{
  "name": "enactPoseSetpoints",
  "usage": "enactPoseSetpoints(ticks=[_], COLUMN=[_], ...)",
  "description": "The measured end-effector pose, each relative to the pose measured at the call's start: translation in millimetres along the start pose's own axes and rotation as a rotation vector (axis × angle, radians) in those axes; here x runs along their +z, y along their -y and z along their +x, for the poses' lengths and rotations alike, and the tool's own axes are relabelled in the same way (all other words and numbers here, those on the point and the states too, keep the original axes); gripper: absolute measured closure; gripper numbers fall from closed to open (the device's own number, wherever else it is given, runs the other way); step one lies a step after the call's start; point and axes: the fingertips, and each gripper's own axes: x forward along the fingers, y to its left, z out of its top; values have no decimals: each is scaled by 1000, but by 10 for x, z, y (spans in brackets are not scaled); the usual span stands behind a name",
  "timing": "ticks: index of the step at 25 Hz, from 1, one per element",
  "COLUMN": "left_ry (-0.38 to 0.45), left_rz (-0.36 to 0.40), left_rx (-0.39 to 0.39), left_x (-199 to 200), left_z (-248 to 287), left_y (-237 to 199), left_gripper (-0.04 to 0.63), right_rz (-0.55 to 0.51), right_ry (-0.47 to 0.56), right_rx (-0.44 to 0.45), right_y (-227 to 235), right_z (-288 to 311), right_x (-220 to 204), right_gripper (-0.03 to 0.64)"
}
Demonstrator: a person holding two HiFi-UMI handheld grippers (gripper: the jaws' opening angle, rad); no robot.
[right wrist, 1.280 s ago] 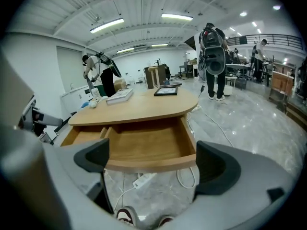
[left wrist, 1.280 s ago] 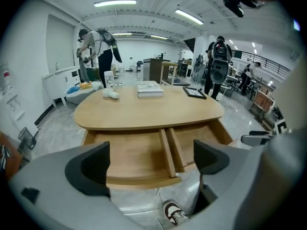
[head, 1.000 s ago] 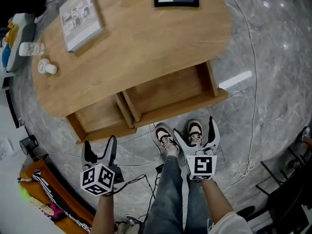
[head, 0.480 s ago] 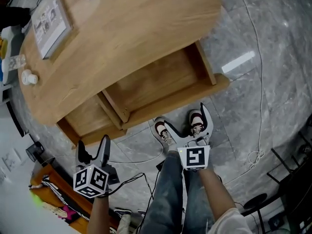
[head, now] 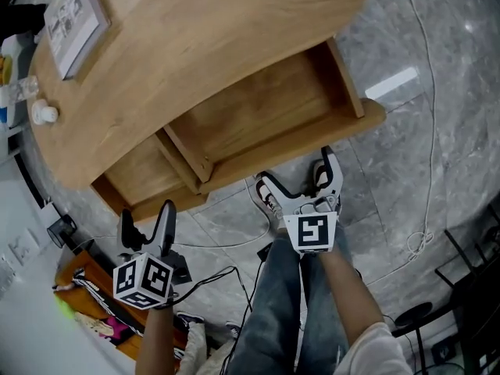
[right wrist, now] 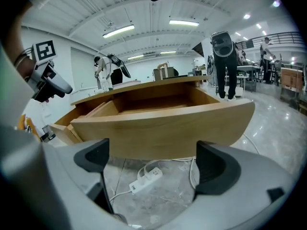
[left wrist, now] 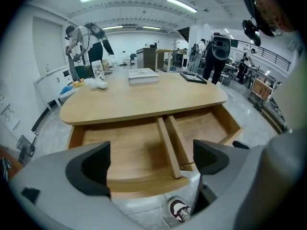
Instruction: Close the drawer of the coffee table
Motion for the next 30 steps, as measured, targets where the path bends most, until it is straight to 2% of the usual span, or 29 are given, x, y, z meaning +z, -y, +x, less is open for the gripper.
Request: enactPoseSetpoints(ticks=[10, 15, 25, 30], left_ry=[-6, -6, -19, -17], left_rz=[-76, -96, -156, -214], left_rx=[32, 50, 69, 69], left_x=[-176, -242, -392, -375], left_z=[-70, -111, -140, -126], left_y=[-156, -273, -434, -446], left_gripper=[58, 58, 58, 58], right_rz=[-5, 84, 96, 91], right_ry=[43, 74, 98, 92], right_rx=[-21, -37, -49, -48], right_y=[-65, -48, -57, -28], right_z=[90, 82, 26, 15], right_x=[96, 131, 305, 407], right_gripper=[46, 51, 57, 60])
